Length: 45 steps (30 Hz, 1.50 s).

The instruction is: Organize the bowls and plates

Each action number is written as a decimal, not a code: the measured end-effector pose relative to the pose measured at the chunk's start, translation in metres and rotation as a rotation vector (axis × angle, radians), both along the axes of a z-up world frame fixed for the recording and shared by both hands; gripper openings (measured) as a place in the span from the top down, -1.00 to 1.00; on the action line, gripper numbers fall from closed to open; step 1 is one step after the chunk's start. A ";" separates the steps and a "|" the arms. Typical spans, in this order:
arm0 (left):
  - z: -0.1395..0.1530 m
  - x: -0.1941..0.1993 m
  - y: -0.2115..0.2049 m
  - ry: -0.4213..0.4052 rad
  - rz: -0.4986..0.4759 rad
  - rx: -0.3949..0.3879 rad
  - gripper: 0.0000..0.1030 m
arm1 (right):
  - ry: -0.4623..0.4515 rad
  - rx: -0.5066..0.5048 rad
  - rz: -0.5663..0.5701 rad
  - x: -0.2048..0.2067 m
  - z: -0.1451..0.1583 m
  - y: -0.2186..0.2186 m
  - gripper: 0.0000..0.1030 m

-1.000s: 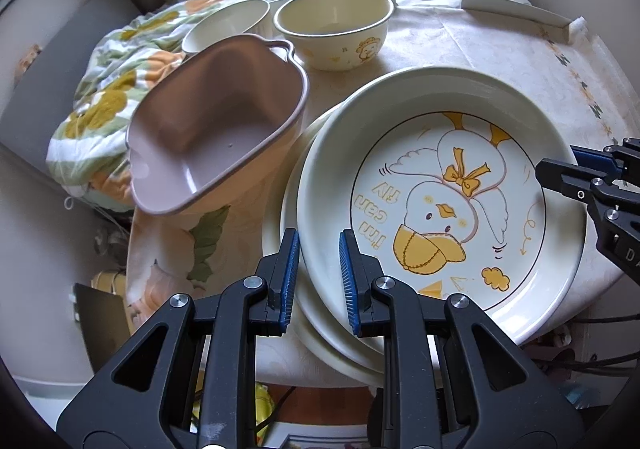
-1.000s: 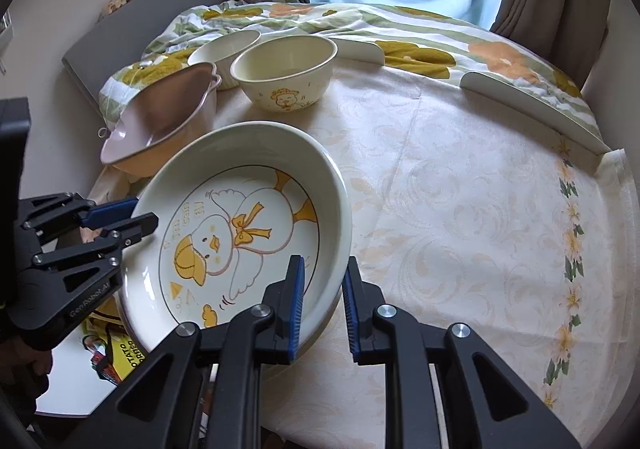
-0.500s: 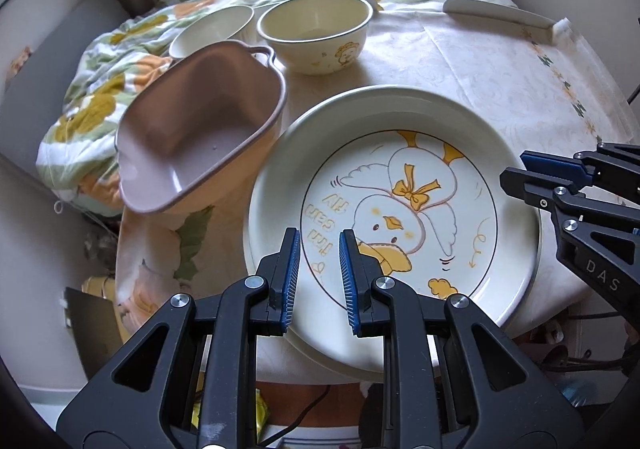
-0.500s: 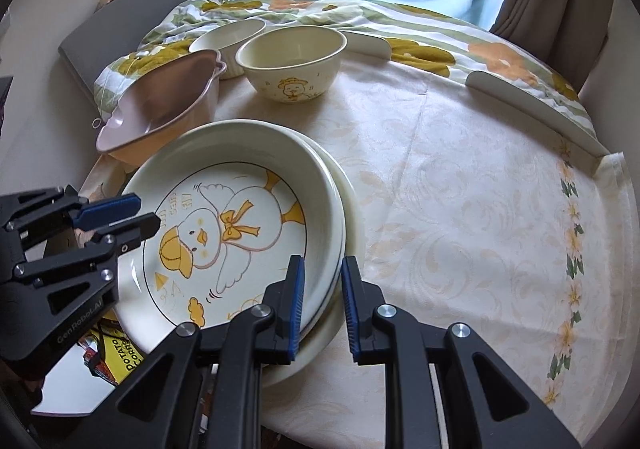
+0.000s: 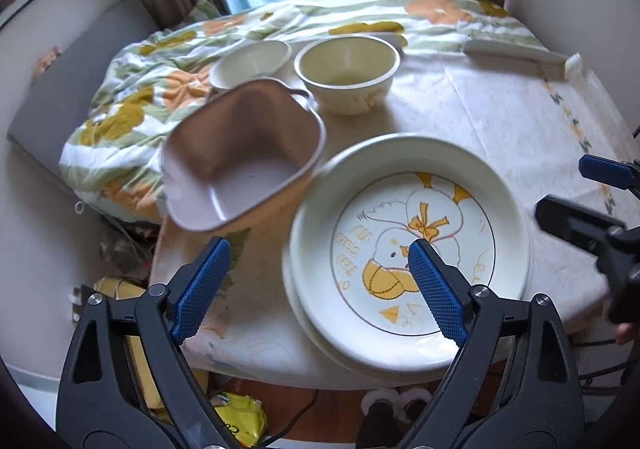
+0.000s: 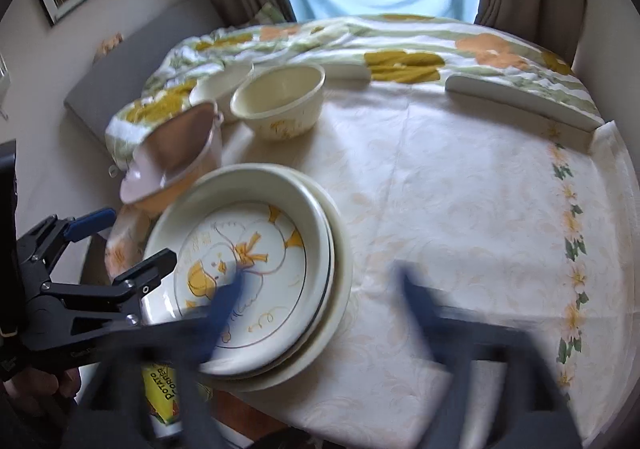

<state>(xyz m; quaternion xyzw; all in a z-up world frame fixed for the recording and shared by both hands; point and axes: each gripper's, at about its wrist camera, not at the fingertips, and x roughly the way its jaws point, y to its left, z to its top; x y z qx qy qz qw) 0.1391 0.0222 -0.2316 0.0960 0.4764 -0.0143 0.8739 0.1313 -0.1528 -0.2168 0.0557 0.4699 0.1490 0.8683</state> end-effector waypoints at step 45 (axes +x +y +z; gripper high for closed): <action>-0.073 0.126 0.163 0.234 0.384 -0.408 0.73 | 0.316 0.032 0.355 0.183 -0.064 0.169 0.58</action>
